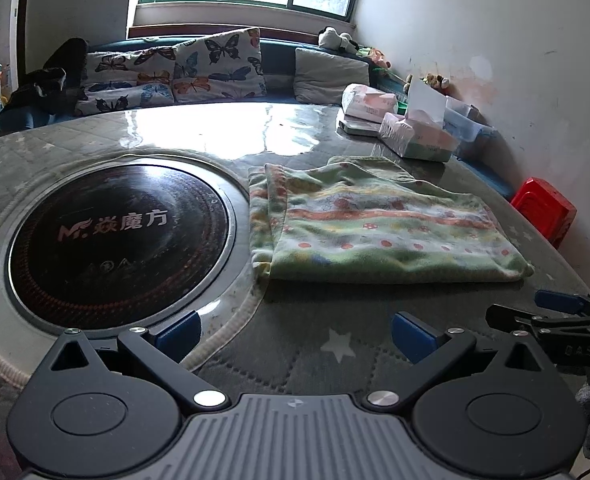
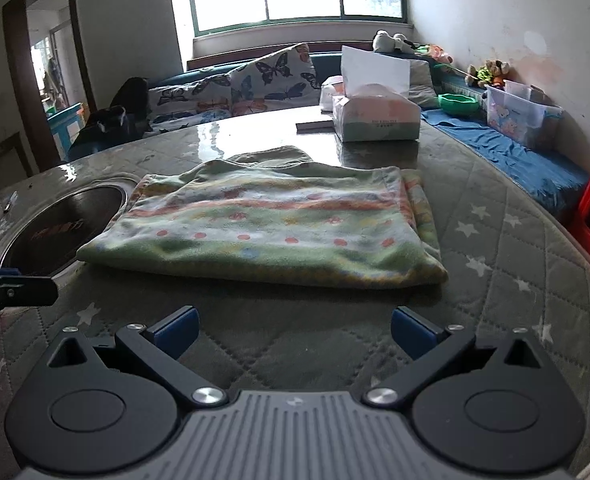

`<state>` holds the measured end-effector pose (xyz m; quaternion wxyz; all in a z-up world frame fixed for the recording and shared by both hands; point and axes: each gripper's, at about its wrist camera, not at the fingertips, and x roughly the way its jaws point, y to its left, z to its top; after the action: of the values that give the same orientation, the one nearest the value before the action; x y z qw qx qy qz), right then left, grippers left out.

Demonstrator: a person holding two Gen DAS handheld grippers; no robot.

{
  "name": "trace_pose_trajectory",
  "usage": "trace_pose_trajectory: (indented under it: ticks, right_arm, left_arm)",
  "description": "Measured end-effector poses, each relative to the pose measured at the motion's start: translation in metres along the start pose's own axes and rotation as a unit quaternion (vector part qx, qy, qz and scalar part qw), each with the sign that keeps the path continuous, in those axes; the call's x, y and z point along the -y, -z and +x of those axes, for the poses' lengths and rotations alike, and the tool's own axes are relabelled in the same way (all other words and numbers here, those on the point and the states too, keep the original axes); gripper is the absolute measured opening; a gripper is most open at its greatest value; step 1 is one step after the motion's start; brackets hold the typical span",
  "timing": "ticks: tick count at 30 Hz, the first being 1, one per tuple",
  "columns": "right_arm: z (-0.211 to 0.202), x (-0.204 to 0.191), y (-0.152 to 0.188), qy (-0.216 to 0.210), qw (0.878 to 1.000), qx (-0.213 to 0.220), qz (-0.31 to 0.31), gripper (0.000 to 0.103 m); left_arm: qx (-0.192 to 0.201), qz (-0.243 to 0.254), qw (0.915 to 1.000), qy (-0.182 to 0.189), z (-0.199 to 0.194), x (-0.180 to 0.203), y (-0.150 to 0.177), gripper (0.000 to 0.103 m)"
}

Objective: Fold clothes

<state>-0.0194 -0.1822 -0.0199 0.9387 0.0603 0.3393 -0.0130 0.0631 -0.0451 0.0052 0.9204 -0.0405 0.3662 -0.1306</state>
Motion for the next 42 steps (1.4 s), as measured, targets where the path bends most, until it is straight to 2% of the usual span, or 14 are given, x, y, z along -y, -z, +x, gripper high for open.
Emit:
trace_pose_trajectory:
  ticks: [9,32,42]
  right_arm:
    - [-0.011,0.003,0.01,0.005,0.999,-0.002,0.037,0.103]
    - [-0.028,-0.01,0.023,0.031,0.999,0.0,0.037,0.103]
    - [-0.034,-0.011,0.028,0.026,0.999,0.004,0.039,0.103]
  left_arm:
    - [0.008,-0.007,0.9999,-0.007,-0.014,-0.001,0.011,0.103]
    - [0.012,0.004,0.9998,-0.012,-0.034,0.013,0.033,0.103]
    - [0.013,0.007,0.9998,-0.015,-0.039,0.019,0.037,0.103]
